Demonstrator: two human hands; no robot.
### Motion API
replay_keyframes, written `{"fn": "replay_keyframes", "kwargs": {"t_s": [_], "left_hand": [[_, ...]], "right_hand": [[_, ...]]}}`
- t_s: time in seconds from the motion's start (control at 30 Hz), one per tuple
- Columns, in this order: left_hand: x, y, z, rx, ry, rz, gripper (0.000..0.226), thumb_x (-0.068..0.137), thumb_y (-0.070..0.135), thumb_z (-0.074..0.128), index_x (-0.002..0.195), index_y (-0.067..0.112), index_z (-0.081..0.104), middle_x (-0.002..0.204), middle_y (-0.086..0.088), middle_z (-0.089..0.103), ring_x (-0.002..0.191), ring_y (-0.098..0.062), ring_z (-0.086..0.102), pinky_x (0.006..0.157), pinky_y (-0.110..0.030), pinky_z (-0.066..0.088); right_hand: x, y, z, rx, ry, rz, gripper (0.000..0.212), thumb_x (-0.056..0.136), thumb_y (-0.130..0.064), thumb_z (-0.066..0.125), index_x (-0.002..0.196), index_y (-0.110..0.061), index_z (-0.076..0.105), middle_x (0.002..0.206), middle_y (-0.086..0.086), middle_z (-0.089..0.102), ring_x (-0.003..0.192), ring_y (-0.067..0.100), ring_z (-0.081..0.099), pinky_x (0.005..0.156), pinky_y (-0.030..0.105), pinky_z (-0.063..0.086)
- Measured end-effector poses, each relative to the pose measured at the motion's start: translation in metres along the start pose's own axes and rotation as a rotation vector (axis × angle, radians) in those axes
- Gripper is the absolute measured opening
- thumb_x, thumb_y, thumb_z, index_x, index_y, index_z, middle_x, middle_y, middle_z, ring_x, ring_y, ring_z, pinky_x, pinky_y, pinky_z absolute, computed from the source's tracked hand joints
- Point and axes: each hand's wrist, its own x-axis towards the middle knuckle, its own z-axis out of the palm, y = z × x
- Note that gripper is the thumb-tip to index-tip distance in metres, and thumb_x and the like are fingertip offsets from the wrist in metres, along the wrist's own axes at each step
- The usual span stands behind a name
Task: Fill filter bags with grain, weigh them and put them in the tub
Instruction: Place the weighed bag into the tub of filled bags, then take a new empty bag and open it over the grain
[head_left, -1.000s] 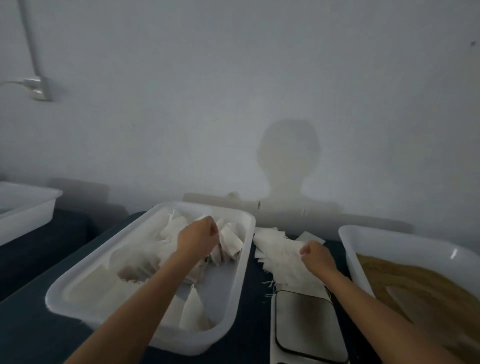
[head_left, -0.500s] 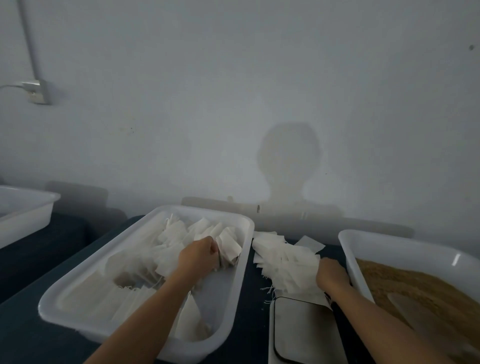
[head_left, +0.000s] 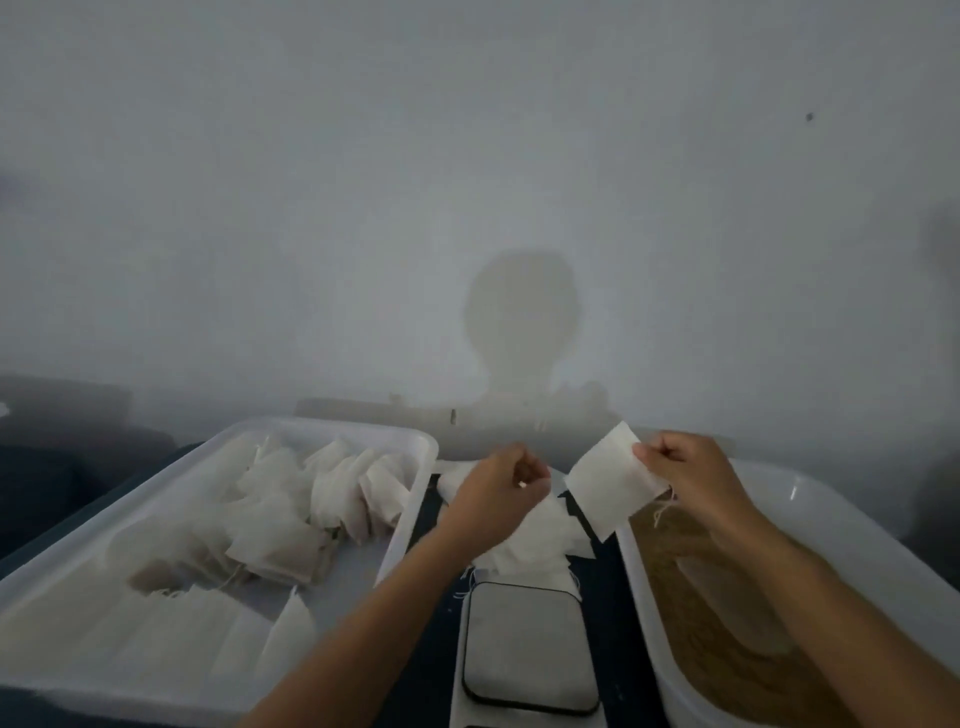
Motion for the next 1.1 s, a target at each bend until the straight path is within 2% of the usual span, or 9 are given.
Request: {"fn": "replay_keyframes", "kwargs": {"t_s": [0.2, 0.3, 0.4, 0.5, 0.6, 0.73, 0.9, 1.0, 1.1], "left_hand": [[0.002, 0.05, 0.093, -0.4, -0.195, 0.043, 0.005, 0.095, 0.024, 0.052, 0.093, 0.02, 0.053, 0.088, 0.006, 0.057, 0.082, -0.009, 0.058, 0.066, -0.019, 0.051], [0.003, 0.059, 0.126, -0.489, -0.219, 0.002, 0.013, 0.096, 0.028, 0.05, 0.084, 0.023, 0.05, 0.082, 0.009, 0.056, 0.075, -0.002, 0.058, 0.061, -0.014, 0.048], [0.002, 0.056, 0.144, -0.475, -0.212, 0.009, 0.018, 0.096, 0.03, 0.051, 0.079, 0.025, 0.053, 0.074, 0.012, 0.056, 0.064, 0.008, 0.058, 0.063, -0.01, 0.048], [0.0, 0.048, 0.152, -0.493, -0.249, -0.009, 0.02, 0.094, 0.031, 0.054, 0.077, 0.021, 0.057, 0.073, 0.011, 0.06, 0.067, 0.004, 0.06, 0.073, -0.02, 0.055], [0.0, 0.044, 0.155, -0.477, -0.238, 0.003, 0.023, 0.093, 0.029, 0.056, 0.072, 0.022, 0.058, 0.07, 0.01, 0.059, 0.07, -0.005, 0.06, 0.079, -0.029, 0.054], [-0.002, 0.042, 0.155, -0.459, -0.212, 0.044, 0.021, 0.095, 0.014, 0.052, 0.075, 0.014, 0.059, 0.077, 0.001, 0.058, 0.076, -0.013, 0.059, 0.079, -0.029, 0.052], [-0.008, 0.044, 0.158, -0.443, -0.194, 0.045, 0.022, 0.099, 0.014, 0.043, 0.081, 0.011, 0.056, 0.08, 0.0, 0.056, 0.079, -0.016, 0.054, 0.079, -0.03, 0.046], [-0.009, 0.043, 0.159, -0.426, -0.201, 0.03, 0.023, 0.099, 0.017, 0.044, 0.091, 0.002, 0.059, 0.09, -0.015, 0.061, 0.088, -0.03, 0.058, 0.086, -0.04, 0.048], [-0.01, 0.042, 0.158, -0.355, -0.202, 0.053, 0.013, 0.094, 0.014, 0.048, 0.087, 0.012, 0.06, 0.089, -0.01, 0.062, 0.089, -0.026, 0.059, 0.085, -0.038, 0.049]], "right_hand": [[-0.039, 0.03, -0.041, 0.043, -0.059, 0.016, 0.026, 0.093, -0.018, 0.054, 0.071, -0.009, 0.062, 0.074, 0.013, 0.06, 0.075, 0.026, 0.059, 0.064, 0.036, 0.049], [-0.053, 0.052, -0.05, 0.053, -0.093, 0.081, 0.022, 0.095, -0.027, 0.051, 0.077, -0.025, 0.064, 0.076, -0.004, 0.064, 0.077, 0.01, 0.062, 0.068, 0.026, 0.049], [-0.059, 0.065, -0.055, 0.175, -0.082, 0.175, 0.021, 0.095, -0.03, 0.049, 0.081, -0.03, 0.065, 0.071, -0.014, 0.066, 0.064, -0.006, 0.061, 0.054, 0.009, 0.044], [-0.061, 0.072, -0.052, 0.178, -0.145, 0.164, 0.026, 0.095, -0.012, 0.049, 0.072, -0.01, 0.063, 0.063, -0.003, 0.063, 0.054, 0.004, 0.06, 0.051, 0.01, 0.043], [-0.061, 0.079, -0.046, 0.249, -0.195, 0.18, 0.024, 0.093, -0.009, 0.05, 0.074, 0.001, 0.059, 0.064, 0.008, 0.058, 0.052, 0.011, 0.057, 0.051, 0.016, 0.045], [-0.062, 0.082, -0.045, 0.274, -0.221, 0.172, 0.026, 0.095, -0.012, 0.048, 0.079, 0.003, 0.062, 0.068, 0.012, 0.062, 0.057, 0.014, 0.063, 0.054, 0.018, 0.05], [-0.066, 0.078, -0.047, 0.421, -0.195, 0.212, 0.022, 0.082, -0.031, 0.053, 0.074, -0.019, 0.069, 0.065, -0.001, 0.069, 0.058, 0.008, 0.066, 0.052, 0.015, 0.051], [-0.066, 0.078, -0.048, 0.388, -0.246, 0.202, 0.034, 0.078, -0.036, 0.055, 0.086, -0.006, 0.068, 0.073, 0.006, 0.07, 0.065, 0.014, 0.067, 0.057, 0.02, 0.054], [-0.064, 0.078, -0.047, 0.29, -0.267, 0.172, 0.035, 0.089, -0.025, 0.055, 0.091, 0.009, 0.061, 0.077, 0.015, 0.064, 0.069, 0.02, 0.063, 0.064, 0.025, 0.052]]}}
